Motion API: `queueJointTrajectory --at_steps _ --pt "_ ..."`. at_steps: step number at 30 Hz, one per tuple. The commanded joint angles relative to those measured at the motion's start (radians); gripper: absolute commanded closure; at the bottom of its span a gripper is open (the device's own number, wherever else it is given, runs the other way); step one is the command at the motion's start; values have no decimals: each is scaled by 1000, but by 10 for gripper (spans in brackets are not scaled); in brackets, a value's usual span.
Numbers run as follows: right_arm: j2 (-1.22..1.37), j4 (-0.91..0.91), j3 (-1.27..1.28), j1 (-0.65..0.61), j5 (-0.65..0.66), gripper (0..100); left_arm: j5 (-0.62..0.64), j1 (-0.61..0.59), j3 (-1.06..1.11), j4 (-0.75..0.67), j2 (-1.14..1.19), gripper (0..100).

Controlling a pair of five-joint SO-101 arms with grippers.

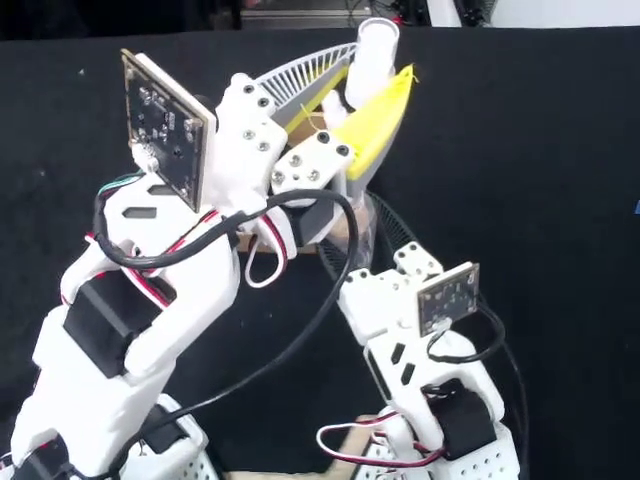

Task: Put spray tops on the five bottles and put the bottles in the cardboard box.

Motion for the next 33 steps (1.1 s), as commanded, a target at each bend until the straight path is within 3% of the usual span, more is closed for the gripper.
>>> queueJointTrajectory --at_steps 1,13,27,33 --pt "-53 -29 -7 -11 2 988 2 13 -62 31 -23 961" --pt "-53 -31 -7 -11 2 988 2 16 -56 89 -23 961" --pt "-53 -31 -7 -11 2 988 51 10 223 86 -109 955" --pt "-53 -32 -7 -11 2 988 95 -50 346 86 -184 806"
